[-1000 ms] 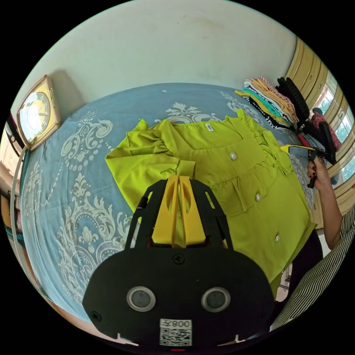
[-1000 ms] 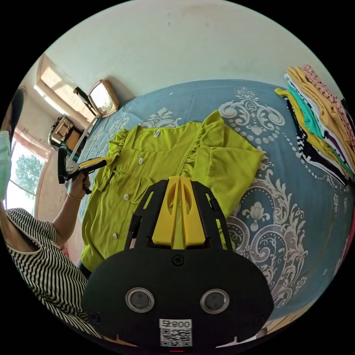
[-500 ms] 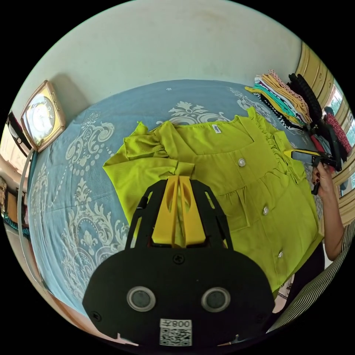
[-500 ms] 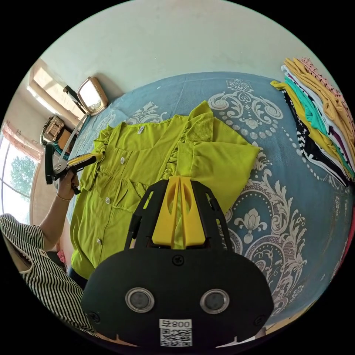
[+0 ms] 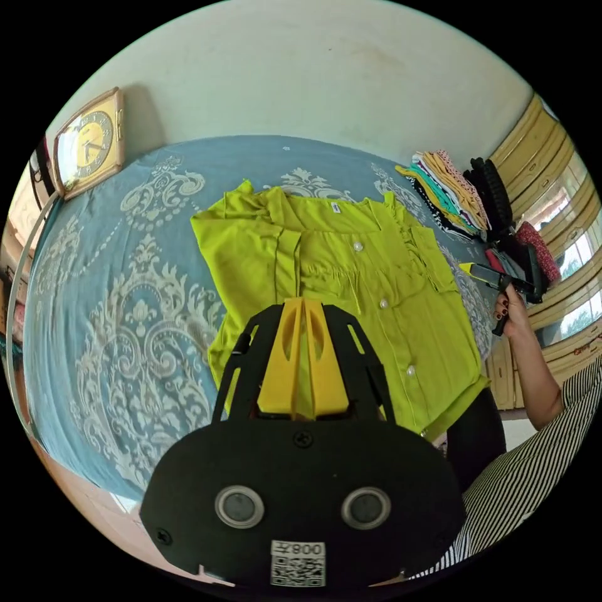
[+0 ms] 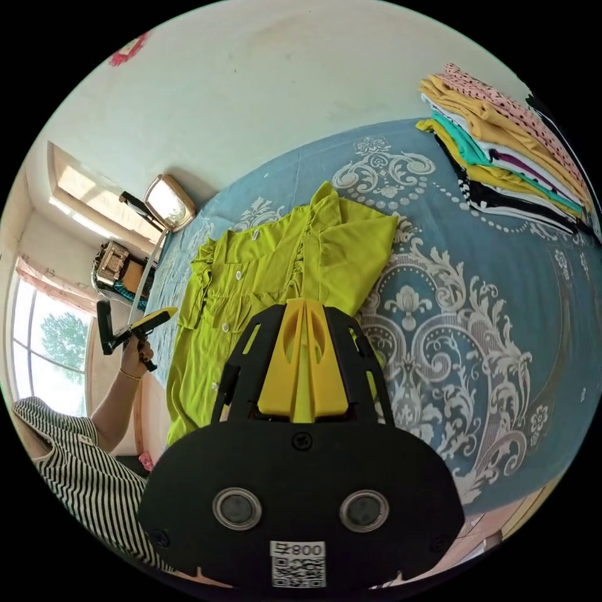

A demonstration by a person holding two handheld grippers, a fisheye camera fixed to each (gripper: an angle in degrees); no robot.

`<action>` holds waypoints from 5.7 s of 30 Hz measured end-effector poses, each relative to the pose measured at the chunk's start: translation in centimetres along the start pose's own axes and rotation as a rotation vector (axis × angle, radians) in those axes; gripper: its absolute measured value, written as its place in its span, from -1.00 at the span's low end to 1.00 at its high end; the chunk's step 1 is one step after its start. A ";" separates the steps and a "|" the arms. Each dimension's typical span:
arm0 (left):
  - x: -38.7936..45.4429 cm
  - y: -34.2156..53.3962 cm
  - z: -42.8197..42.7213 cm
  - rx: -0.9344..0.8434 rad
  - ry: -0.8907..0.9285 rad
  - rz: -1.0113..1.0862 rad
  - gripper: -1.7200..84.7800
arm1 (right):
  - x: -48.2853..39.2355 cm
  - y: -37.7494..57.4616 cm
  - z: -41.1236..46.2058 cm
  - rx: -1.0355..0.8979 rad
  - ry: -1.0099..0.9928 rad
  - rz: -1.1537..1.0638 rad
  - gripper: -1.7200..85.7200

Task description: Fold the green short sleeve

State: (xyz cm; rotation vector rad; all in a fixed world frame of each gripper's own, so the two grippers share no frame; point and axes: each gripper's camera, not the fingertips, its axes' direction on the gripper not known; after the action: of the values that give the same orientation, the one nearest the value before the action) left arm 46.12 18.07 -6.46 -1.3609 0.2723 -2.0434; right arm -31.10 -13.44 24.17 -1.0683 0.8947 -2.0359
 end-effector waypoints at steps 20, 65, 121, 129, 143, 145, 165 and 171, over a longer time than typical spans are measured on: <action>-5.9 37.8 -5.5 -0.113 0.479 -0.570 -0.91 | 9.6 33.2 -10.7 -0.310 -0.040 0.248 -0.84; -6.1 70.8 2.6 0.048 0.834 -0.866 -0.67 | 13.7 36.9 -14.3 -0.465 -0.344 0.176 -0.95; -7.8 87.4 -22.3 0.554 1.046 -0.572 -0.95 | 21.6 60.4 -31.5 -0.234 -0.655 0.154 -0.96; -8.5 88.2 -21.8 0.508 1.052 -0.601 -0.95 | 24.4 66.6 -29.6 -0.244 -0.685 0.215 -0.96; -11.1 86.7 -21.6 0.461 1.019 -0.623 -0.95 | 27.1 71.7 -26.0 -0.251 -0.683 0.249 -0.96; -11.4 86.4 -21.4 0.448 1.015 -0.630 -0.95 | 27.6 72.4 -25.4 -0.250 -0.685 0.261 -0.96; -17.3 69.2 -16.2 0.455 1.031 -0.566 -0.95 | 30.7 67.0 -16.3 -0.193 -0.689 0.248 -0.96; -19.6 59.4 -13.9 0.472 1.025 -0.508 -0.95 | 31.1 59.7 -13.4 -0.136 -0.686 0.207 -0.96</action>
State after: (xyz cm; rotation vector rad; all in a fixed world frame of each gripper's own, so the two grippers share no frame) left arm 62.70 -17.45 -57.13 -0.0010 -0.1544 -2.8409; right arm -42.47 -67.26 -16.84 -1.5415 0.7382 -1.3057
